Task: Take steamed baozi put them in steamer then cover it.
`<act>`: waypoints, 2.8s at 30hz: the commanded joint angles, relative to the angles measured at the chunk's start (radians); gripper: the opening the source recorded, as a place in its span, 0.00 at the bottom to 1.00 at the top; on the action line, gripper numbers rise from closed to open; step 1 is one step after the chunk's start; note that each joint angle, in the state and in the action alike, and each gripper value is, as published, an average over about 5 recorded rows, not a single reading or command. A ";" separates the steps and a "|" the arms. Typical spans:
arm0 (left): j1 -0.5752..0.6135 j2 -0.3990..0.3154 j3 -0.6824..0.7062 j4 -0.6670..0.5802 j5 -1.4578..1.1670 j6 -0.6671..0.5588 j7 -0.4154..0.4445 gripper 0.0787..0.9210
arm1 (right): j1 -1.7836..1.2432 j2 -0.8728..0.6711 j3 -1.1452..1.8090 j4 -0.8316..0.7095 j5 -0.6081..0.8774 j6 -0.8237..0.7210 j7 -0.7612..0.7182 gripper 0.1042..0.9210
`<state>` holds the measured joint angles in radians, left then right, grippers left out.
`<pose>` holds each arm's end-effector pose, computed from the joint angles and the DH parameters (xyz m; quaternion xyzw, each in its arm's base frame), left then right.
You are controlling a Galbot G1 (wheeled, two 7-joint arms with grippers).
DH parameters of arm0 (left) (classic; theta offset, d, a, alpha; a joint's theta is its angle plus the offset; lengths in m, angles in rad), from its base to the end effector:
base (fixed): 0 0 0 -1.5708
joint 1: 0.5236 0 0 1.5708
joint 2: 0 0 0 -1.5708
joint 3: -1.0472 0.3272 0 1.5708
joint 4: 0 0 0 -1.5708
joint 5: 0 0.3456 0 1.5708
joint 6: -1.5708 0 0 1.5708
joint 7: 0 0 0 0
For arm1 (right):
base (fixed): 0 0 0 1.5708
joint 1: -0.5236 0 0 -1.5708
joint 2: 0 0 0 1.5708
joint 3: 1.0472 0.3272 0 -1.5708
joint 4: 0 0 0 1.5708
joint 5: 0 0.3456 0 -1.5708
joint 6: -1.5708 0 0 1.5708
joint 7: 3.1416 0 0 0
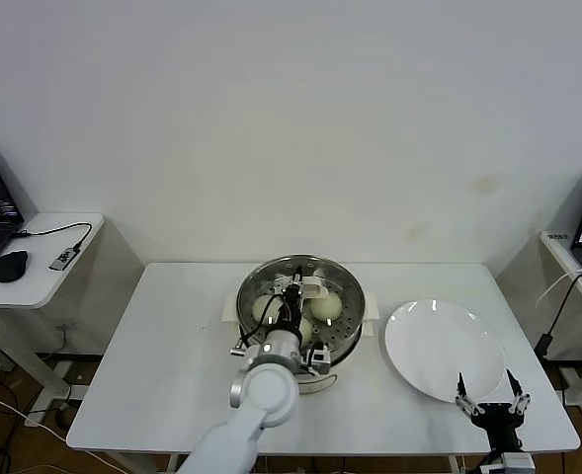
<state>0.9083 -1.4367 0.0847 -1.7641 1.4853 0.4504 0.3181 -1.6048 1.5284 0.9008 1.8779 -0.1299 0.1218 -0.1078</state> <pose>0.3150 -0.1572 -0.2431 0.0860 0.7030 0.7048 0.0391 0.1448 -0.1307 -0.3465 -0.0908 -0.9788 0.1655 0.0789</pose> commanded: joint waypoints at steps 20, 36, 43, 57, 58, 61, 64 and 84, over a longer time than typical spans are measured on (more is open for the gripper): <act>0.128 0.056 -0.009 -0.200 -0.069 0.002 -0.046 0.49 | -0.008 0.006 -0.015 0.006 -0.020 0.004 -0.003 0.88; 0.682 0.311 -0.393 -0.577 -1.142 -0.317 -0.552 0.88 | -0.026 -0.026 -0.063 0.019 0.118 0.059 -0.046 0.88; 0.840 0.264 -0.605 -0.396 -1.687 -0.590 -0.614 0.88 | -0.086 -0.139 -0.108 0.065 0.273 0.062 -0.056 0.88; 0.943 0.202 -0.610 -0.247 -1.818 -0.760 -0.515 0.88 | -0.213 -0.252 -0.161 0.077 0.350 0.069 -0.050 0.88; 0.941 0.201 -0.612 -0.242 -1.819 -0.755 -0.508 0.88 | -0.214 -0.251 -0.165 0.076 0.349 0.068 -0.050 0.88; 0.929 0.198 -0.614 -0.226 -1.817 -0.737 -0.490 0.88 | -0.226 -0.251 -0.182 0.081 0.349 0.064 -0.045 0.88; 0.923 0.202 -0.612 -0.219 -1.813 -0.716 -0.479 0.88 | -0.244 -0.250 -0.200 0.097 0.346 0.063 -0.040 0.88; 0.937 0.209 -0.605 -0.258 -1.773 -0.612 -0.455 0.88 | -0.285 -0.249 -0.247 0.114 0.292 0.057 -0.029 0.88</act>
<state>1.8278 -1.2255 -0.5100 -2.0177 -0.2660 -0.1954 -0.1422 -1.8719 1.2875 0.6720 1.9905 0.1921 0.1751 -0.1430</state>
